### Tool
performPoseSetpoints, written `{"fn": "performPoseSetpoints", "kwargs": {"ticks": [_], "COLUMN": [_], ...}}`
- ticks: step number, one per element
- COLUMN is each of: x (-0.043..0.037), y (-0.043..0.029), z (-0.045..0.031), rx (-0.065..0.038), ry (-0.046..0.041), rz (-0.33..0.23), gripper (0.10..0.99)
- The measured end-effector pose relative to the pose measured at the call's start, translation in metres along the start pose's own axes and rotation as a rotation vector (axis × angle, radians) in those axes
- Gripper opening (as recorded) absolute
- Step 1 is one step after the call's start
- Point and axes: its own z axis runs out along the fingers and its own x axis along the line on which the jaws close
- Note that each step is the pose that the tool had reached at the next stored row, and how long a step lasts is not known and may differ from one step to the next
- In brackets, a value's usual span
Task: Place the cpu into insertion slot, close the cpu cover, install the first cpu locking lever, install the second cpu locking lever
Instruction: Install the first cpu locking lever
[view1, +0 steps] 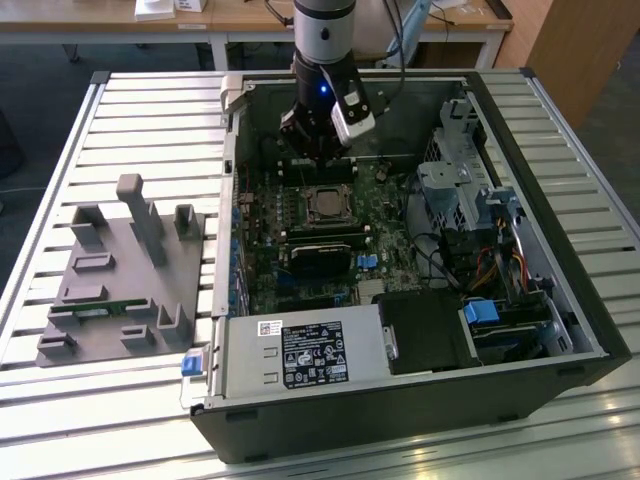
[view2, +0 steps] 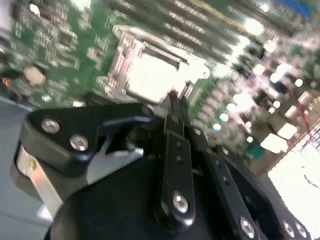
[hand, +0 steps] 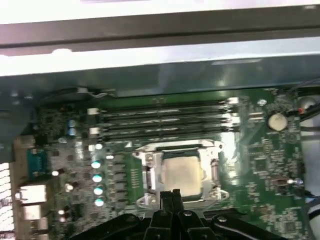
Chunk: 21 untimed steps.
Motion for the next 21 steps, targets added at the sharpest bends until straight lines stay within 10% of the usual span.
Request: {"fn": "performPoseSetpoints", "kwargs": {"ticks": [9,21], "x": [0.0263,0.0416], "y": [0.0014,0.0059], "z": [-0.0001,0.001], "rx": [0.0,-0.002], "ry": [0.0001,0.0009], "rz": [-0.002,-0.046], "gripper": [0.106,0.106]}}
